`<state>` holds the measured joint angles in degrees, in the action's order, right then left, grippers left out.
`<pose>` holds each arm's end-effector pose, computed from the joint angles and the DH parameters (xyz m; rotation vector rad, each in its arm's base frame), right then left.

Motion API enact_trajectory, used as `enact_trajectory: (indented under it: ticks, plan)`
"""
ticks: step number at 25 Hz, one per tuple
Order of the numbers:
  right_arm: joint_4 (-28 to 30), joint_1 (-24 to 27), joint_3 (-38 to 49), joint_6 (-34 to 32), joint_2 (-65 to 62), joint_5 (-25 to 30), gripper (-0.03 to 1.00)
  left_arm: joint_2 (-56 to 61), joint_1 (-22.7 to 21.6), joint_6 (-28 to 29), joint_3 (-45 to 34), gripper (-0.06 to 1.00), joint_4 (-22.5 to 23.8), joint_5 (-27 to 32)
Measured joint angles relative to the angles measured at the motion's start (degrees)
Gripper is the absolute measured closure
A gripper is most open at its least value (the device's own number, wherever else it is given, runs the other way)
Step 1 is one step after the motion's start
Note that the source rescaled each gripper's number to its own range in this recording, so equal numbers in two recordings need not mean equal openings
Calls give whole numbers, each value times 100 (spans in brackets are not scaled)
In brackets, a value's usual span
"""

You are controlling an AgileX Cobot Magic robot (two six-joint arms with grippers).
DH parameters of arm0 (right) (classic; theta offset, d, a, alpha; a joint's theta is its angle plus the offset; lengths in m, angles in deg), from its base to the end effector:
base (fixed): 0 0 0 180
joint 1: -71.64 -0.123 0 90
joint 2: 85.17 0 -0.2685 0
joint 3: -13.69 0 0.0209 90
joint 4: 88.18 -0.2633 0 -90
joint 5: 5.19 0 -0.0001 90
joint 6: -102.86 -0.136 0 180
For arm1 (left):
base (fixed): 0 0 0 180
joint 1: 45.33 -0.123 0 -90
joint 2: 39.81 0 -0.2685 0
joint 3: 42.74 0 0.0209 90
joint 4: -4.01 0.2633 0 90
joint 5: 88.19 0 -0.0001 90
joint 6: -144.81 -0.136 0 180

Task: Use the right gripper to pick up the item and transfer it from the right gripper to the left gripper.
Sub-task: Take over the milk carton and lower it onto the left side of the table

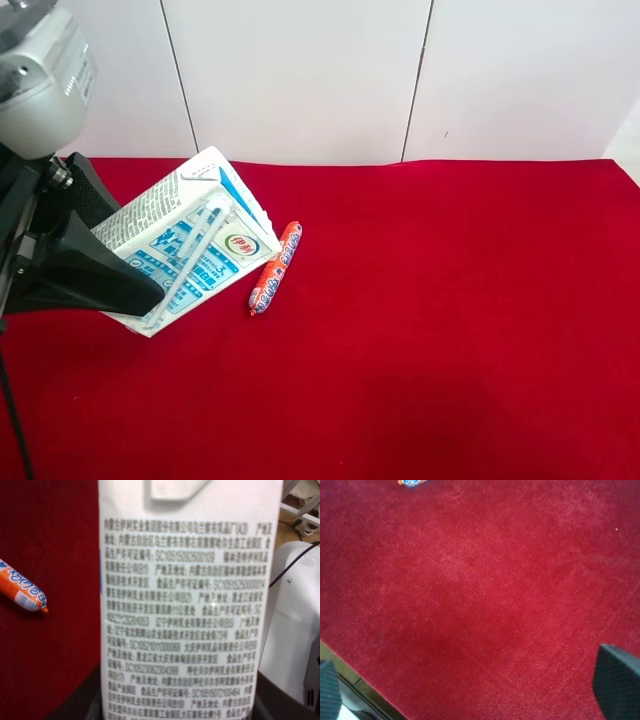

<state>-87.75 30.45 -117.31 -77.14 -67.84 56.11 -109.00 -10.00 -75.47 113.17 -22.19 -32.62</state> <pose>0.0639 0.0547 0.2447 -0.7936 2.1108 0.3812 0.1668 -0.1790 0.2749 1.3935 2.1181 -0.5469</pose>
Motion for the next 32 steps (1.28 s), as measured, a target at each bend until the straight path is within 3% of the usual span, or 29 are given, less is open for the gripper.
enact_trajectory:
  ticks: [4,6,7,12,16,25,27,32]
  plan:
    - [0,213,0,0,-26,0,-3,0,0,0,0,94,0,0]
    - [0,590,0,0,-131,-6,-3,0,0,10,0,94,0,0]
    - [0,1082,0,0,-329,-27,-3,0,0,10,0,94,0,0]
    - [0,2588,0,-31,-760,-27,-3,0,0,10,0,94,0,0]
    - [0,3376,1,0,-917,-28,-3,0,0,10,0,94,0,-24]
    - [0,3525,7,-31,-917,-28,-3,0,0,323,0,94,118,-584]
    - [0,3525,7,-31,-917,-28,-3,-15,0,669,-5,94,408,-766]
    - [0,3525,7,0,-917,-28,-3,-319,0,1886,-5,94,1719,-750]
